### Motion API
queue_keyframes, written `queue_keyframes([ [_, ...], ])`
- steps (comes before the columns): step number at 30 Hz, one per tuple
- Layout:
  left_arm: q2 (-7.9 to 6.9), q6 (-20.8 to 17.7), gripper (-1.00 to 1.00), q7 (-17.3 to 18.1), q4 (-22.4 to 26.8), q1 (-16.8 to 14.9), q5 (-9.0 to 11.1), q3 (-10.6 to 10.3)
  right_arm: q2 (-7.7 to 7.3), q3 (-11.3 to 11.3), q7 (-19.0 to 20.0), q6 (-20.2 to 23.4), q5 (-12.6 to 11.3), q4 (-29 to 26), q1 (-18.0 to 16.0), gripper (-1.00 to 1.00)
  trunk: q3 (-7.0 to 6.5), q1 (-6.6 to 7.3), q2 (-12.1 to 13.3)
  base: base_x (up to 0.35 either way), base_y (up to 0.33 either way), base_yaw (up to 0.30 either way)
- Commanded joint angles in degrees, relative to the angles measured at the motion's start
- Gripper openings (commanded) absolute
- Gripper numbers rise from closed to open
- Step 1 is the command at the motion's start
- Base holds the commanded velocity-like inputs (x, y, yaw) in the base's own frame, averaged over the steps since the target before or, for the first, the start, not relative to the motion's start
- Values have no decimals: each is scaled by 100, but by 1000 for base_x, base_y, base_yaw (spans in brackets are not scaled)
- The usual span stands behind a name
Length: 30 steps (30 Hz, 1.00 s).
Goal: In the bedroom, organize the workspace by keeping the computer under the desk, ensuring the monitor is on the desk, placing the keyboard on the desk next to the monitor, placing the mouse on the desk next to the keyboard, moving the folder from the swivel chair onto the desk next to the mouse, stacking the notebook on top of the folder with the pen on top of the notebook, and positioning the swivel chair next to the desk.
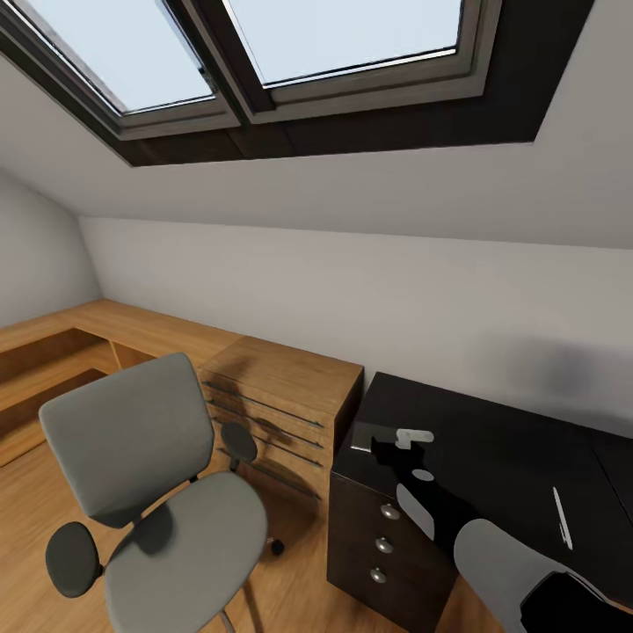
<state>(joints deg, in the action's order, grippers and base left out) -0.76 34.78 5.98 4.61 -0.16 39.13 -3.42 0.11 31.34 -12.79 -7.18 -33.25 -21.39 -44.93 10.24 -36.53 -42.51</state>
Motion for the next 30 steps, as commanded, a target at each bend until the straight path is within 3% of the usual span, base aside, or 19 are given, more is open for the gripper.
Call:
queue_keyframes([
  [1,-2,10,100,33,-49,-2,60,-36,-2,46,-33,-29,-59,2,-7,100,8,-1,-6,0,0,0],
  [7,-17,2,100,41,-259,-1,57,-39,-9,41,-31,-29,-59,10,-7,100,8,-1,-6,0,0,0],
  [14,-207,-7,100,34,-328,-2,59,-42,-17,34,-32,-36,-59,6,-7,100,8,-1,-6,0,0,0],
  [20,-281,-13,100,11,-342,-4,60,-39,-20,31,-34,-38,-62,4,-7,100,8,-1,-6,0,0,0],
  [30,-354,-17,100,-743,-346,20,54,-42,-42,22,-39,-31,-64,-5,-7,100,8,-1,-6,0,0,0],
])
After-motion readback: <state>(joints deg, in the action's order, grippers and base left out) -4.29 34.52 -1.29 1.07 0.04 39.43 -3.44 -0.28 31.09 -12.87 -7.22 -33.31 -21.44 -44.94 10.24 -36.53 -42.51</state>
